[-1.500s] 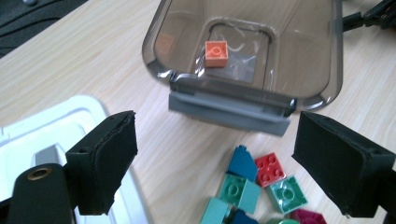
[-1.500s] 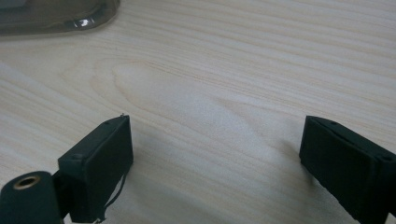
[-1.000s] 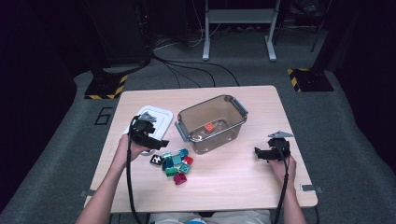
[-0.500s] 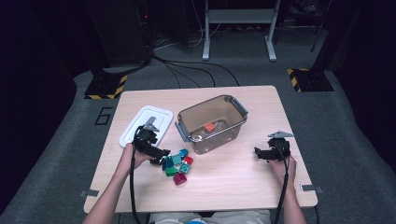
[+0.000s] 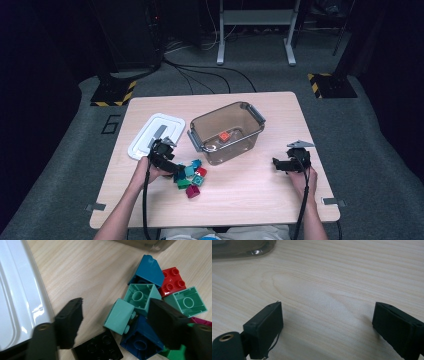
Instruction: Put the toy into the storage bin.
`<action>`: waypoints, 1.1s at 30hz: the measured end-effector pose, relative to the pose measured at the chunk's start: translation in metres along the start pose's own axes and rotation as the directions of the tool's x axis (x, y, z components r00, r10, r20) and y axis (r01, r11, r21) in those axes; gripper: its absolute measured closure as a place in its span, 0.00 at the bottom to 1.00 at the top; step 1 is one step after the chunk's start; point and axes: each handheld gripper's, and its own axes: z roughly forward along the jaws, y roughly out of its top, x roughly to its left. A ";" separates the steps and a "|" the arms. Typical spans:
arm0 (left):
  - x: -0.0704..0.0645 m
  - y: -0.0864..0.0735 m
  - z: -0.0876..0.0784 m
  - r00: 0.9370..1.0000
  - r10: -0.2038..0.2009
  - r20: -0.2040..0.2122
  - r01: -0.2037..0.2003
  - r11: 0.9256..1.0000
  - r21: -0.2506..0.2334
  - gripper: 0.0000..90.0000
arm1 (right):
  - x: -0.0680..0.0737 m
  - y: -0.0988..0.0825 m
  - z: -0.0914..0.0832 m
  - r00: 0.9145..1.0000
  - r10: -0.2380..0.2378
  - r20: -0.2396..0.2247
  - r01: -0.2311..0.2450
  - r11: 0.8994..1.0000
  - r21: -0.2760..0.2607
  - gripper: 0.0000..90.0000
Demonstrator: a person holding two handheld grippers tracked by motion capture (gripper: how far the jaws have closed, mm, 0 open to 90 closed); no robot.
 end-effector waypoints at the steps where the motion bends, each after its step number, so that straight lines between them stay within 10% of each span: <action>1: 0.001 0.000 0.001 1.000 0.004 0.001 -0.004 1.000 0.006 0.38 | 0.000 0.000 0.000 1.000 0.000 0.000 0.000 1.000 0.000 0.10; 19: -0.003 -0.002 0.012 0.999 0.031 0.007 -0.032 0.999 0.034 0.73 | 0.000 0.000 0.000 1.000 0.000 -0.002 0.000 1.000 0.000 0.10; 33: -0.001 -0.001 0.002 1.000 0.019 -0.009 -0.019 1.000 -0.003 0.75 | 0.000 0.000 0.000 1.000 -0.001 -0.002 0.001 1.000 0.000 0.10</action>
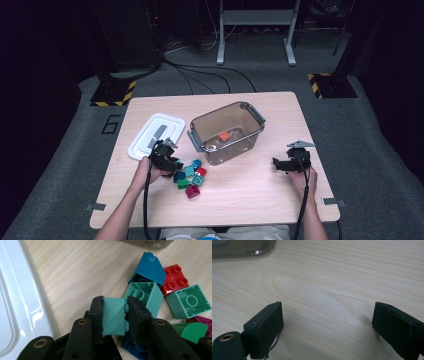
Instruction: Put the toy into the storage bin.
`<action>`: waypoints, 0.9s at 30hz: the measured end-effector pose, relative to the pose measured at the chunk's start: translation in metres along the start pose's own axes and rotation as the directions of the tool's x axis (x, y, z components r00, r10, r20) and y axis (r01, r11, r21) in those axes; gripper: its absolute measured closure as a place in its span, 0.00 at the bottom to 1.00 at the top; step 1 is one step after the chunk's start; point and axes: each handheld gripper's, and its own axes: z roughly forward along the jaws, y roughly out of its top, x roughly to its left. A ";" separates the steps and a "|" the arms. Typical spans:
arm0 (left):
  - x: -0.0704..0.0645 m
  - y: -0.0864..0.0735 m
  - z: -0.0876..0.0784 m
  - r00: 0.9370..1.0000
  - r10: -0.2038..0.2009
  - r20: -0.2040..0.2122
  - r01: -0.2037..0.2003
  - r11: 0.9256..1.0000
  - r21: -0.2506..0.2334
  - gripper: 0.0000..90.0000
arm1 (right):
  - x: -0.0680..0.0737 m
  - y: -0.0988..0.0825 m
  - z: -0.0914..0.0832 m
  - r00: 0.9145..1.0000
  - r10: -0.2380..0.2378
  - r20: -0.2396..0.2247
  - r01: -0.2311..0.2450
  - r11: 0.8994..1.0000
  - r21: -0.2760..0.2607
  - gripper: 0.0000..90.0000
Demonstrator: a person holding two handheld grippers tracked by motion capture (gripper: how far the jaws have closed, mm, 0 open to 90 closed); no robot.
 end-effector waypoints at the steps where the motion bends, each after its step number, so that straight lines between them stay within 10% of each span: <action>1: 0.000 0.001 -0.002 1.000 -0.005 0.001 0.005 1.000 -0.002 0.75 | 0.000 0.000 0.000 1.000 0.001 0.000 -0.001 1.000 0.000 0.10; 27: -0.001 0.020 -0.030 0.999 0.032 -0.004 -0.032 0.999 -0.023 0.75 | -0.001 0.002 0.002 1.000 -0.013 -0.015 0.013 1.000 0.019 0.04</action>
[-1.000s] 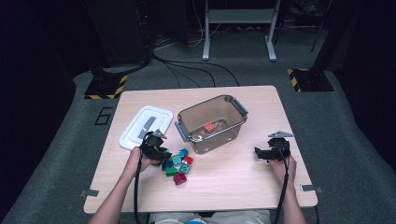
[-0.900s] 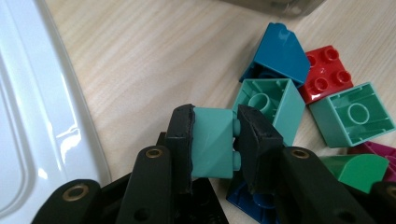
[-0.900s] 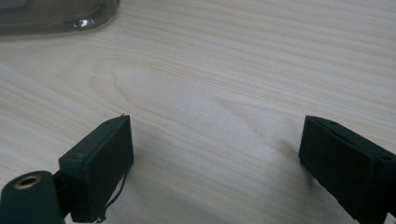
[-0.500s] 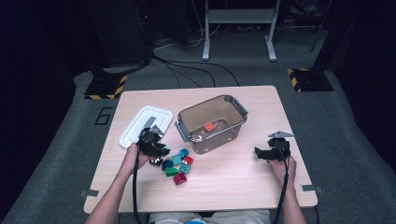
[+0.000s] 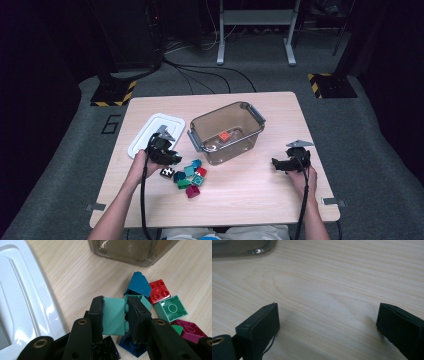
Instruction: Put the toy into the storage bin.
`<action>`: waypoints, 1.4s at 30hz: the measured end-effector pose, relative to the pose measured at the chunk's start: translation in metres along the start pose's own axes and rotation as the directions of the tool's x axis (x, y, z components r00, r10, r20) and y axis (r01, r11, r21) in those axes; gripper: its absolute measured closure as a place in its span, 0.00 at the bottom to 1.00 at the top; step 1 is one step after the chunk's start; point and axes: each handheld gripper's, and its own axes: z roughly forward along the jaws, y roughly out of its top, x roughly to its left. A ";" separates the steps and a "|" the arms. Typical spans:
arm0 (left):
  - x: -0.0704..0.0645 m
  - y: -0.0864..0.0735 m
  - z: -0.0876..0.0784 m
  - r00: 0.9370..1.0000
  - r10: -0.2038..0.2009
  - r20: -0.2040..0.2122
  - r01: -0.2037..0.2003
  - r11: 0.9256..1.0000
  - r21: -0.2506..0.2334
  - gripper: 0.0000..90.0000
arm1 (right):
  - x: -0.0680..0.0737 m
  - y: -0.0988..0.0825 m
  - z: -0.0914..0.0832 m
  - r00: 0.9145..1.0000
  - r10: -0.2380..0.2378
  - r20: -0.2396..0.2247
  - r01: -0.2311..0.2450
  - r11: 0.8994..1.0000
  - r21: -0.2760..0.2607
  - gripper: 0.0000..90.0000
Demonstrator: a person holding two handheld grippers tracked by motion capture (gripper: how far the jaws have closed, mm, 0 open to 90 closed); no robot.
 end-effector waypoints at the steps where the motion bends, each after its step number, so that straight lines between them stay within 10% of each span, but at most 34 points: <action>1: 0.000 0.001 -0.001 1.000 0.003 0.002 -0.003 1.000 0.001 0.75 | 0.001 0.000 0.001 1.000 0.008 0.008 -0.008 1.000 -0.004 0.03; 42: 0.002 0.052 -0.060 0.996 0.070 -0.049 -0.070 0.998 0.009 0.75 | 0.001 0.001 0.001 1.000 0.009 0.014 -0.009 1.000 -0.003 0.04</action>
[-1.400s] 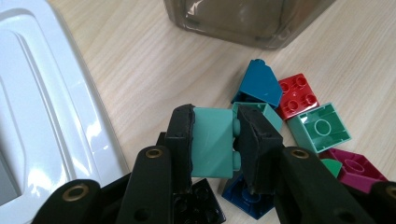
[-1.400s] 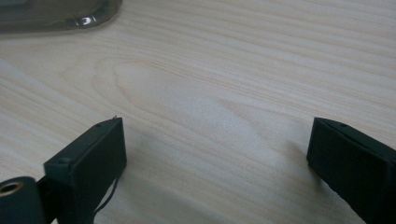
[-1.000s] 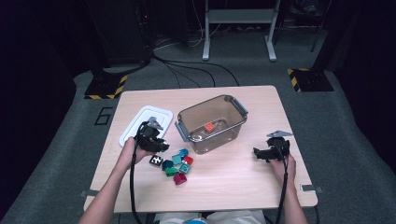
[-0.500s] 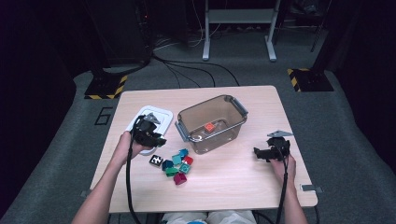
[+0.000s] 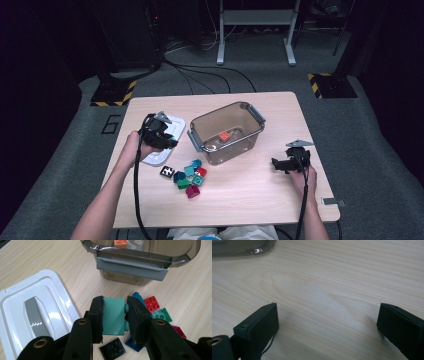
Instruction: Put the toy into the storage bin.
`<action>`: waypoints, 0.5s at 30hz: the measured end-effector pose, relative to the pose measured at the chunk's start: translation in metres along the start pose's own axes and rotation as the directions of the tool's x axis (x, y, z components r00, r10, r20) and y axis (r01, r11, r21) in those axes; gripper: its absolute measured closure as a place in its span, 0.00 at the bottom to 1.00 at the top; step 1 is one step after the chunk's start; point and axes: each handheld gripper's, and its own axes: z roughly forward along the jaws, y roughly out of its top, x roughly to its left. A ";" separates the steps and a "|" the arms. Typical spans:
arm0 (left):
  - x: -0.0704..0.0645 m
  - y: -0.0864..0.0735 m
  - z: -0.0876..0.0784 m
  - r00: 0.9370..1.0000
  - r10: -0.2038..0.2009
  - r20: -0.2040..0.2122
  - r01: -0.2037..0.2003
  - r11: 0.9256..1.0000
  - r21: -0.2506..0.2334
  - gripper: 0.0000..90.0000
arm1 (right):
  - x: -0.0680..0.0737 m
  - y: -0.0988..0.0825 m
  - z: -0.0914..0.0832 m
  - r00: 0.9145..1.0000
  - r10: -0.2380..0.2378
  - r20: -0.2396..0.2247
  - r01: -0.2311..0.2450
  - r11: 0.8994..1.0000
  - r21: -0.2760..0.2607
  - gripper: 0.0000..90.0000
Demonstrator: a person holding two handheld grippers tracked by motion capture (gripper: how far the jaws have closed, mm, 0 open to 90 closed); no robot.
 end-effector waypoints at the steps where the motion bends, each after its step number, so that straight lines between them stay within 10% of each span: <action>1: 0.000 0.001 0.000 1.000 0.000 0.001 0.000 1.000 0.001 0.75 | 0.000 0.000 0.000 1.000 -0.003 0.000 0.003 1.000 -0.001 0.04; 15: 0.001 0.028 -0.006 1.000 0.028 -0.004 -0.028 0.999 -0.021 0.75 | -0.001 0.000 0.000 1.000 -0.002 -0.001 0.002 1.000 -0.003 0.04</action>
